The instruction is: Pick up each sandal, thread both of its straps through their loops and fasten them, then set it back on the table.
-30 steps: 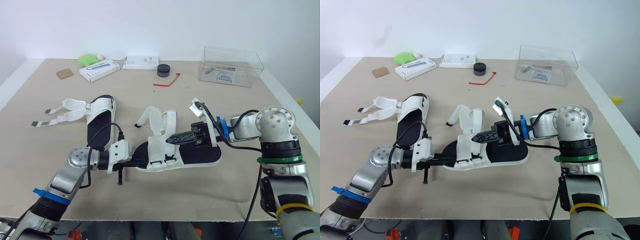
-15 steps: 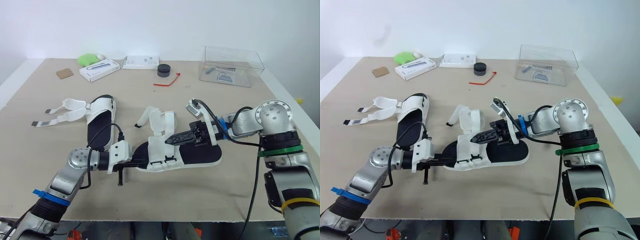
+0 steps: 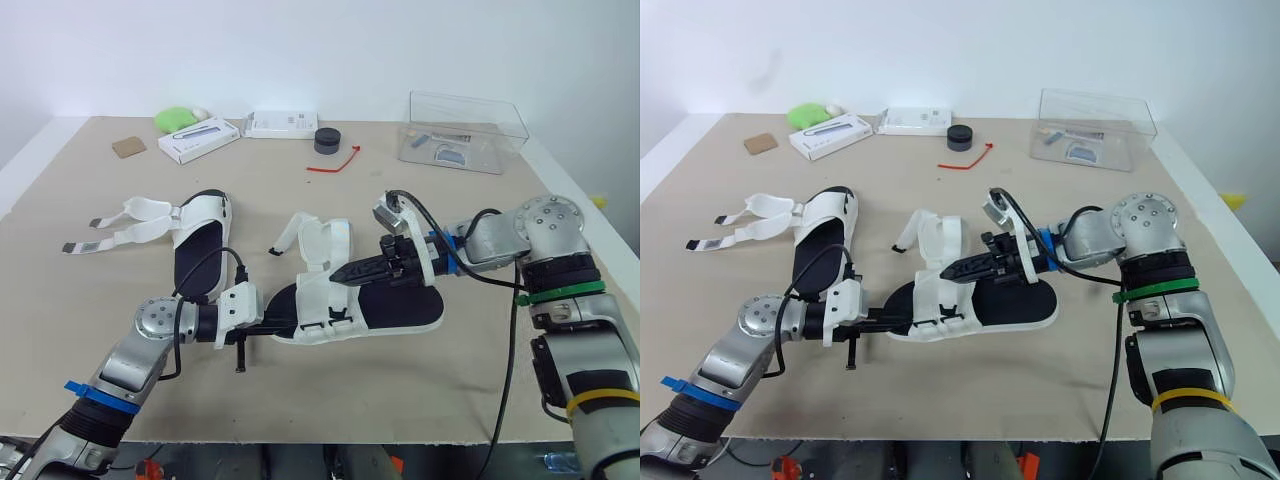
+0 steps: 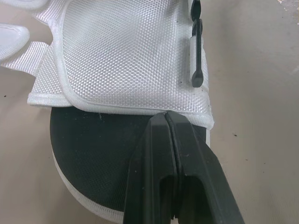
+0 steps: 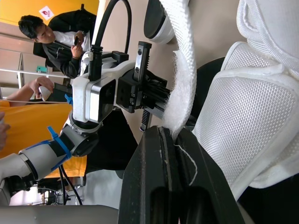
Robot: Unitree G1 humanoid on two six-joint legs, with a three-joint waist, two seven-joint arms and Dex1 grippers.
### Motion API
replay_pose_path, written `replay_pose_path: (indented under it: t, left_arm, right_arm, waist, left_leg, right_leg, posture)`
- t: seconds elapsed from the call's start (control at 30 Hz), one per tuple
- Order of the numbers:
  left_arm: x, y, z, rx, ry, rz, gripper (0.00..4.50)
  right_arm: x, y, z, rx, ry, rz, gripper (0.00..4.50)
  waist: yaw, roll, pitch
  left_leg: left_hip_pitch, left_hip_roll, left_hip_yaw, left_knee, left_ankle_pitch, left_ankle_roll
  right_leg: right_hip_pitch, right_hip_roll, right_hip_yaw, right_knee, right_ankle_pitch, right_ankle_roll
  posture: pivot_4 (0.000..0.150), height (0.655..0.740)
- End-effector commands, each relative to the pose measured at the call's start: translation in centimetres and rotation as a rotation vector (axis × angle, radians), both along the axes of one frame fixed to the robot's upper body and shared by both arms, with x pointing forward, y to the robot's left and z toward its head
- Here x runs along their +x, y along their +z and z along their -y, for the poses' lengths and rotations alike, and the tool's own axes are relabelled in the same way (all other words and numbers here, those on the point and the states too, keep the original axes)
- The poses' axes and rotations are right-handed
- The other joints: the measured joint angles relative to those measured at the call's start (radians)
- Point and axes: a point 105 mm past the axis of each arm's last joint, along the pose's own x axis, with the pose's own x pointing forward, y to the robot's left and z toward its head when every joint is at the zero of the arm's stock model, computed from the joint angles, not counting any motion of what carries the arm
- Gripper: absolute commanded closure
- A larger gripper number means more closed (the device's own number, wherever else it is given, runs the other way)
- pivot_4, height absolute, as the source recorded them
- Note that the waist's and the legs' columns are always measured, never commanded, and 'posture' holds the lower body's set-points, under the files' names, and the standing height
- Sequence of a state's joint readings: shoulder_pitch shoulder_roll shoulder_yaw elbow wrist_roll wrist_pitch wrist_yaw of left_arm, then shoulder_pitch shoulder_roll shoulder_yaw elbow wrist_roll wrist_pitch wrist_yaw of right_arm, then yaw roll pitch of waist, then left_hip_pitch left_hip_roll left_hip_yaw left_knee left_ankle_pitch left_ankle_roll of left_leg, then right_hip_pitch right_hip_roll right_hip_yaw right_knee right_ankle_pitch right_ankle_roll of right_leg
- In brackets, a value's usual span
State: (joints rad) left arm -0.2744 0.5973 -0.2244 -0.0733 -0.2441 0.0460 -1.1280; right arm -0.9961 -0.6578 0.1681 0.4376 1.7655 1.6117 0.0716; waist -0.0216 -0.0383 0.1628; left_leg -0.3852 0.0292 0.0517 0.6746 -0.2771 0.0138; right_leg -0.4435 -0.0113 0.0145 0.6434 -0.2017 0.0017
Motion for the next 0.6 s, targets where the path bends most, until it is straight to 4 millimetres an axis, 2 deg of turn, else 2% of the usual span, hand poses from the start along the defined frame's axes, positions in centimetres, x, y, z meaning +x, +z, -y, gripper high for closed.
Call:
replay_pose_path:
  t: [0.03,0.6]
  left_arm:
    - [-0.5,-1.6,-0.2,0.05,-0.001,-0.05,4.5]
    - [-0.3,-1.8,-0.2,0.05,0.001,-0.051,4.5]
  right_arm:
    - [-0.4,0.6,0.0,0.0,0.015,0.027,4.45]
    - [-0.3,-0.9,0.7,-0.099,-0.013,0.031,4.45]
  waist:
    - [0.0,0.0,0.0]
    - [0.0,0.0,0.0]
  left_leg:
    - [0.0,0.0,0.0,0.0,0.0,0.0]
    - [0.0,0.0,0.0,0.0,0.0,0.0]
  right_leg:
    - [0.0,0.0,0.0,0.0,0.0,0.0]
    - [0.0,0.0,0.0,-0.001,0.0,0.0]
  posture:
    - [0.15,0.74]
    - [0.15,0.74]
